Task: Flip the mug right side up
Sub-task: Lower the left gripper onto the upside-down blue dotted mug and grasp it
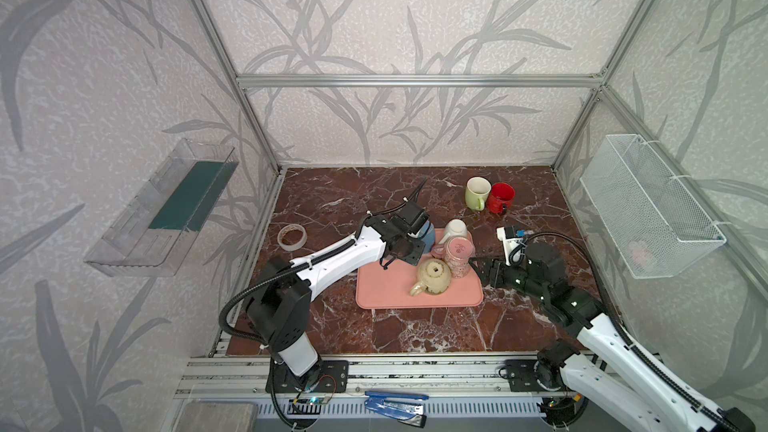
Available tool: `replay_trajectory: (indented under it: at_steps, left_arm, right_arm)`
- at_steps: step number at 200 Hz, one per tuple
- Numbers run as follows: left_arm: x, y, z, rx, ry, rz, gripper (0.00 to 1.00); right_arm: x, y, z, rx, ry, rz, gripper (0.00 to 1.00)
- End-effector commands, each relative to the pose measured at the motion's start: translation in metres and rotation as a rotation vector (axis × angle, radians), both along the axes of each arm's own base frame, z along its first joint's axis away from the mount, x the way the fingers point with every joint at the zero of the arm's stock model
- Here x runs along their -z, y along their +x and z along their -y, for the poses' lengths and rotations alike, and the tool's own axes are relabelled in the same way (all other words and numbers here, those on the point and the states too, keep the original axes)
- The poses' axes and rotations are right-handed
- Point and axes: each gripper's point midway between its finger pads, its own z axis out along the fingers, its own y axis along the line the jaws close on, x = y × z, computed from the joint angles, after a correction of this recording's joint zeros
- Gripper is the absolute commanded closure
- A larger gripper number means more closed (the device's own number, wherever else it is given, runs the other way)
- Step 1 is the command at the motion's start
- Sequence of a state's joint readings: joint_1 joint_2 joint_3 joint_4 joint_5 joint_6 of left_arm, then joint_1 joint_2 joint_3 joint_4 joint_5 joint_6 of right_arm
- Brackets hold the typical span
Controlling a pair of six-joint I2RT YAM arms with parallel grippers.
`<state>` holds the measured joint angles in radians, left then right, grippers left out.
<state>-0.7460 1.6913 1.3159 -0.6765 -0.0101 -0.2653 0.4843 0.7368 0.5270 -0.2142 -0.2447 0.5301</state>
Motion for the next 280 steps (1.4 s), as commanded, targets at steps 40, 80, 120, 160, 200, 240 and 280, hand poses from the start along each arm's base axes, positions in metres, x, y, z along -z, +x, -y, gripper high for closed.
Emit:
replay_trajectory:
  at_steps: [40,80,120,160,200,240,280]
  left_arm:
    - [0.005,0.026,0.013,0.002,0.04,0.039,0.45]
    - [0.016,0.038,0.016,0.019,0.101,0.035,0.44]
    - [0.025,0.048,0.014,0.02,0.12,0.024,0.47]
    - [0.033,0.054,0.014,0.014,0.08,-0.009,0.52]
    - [0.039,0.053,0.019,0.031,0.071,-0.03,0.57]
    - [0.042,0.052,0.026,0.046,0.048,-0.051,0.62]
    - [0.039,0.054,0.028,0.048,0.045,-0.048,0.65]
  right_arm:
    - [-0.008,-0.001,-0.005,-0.041,0.017,0.052,0.39]
    - [-0.008,-0.003,-0.008,-0.061,0.039,0.055,0.4]
    - [-0.007,-0.004,-0.008,-0.064,0.034,0.059,0.41]
    - [-0.004,-0.001,-0.01,-0.067,0.034,0.052,0.42]
    - [-0.003,0.001,-0.014,-0.077,0.038,0.045,0.43]
    - [-0.003,0.001,-0.014,-0.075,0.041,0.045,0.43]
    - [-0.004,0.0,-0.013,-0.077,0.039,0.045,0.43]
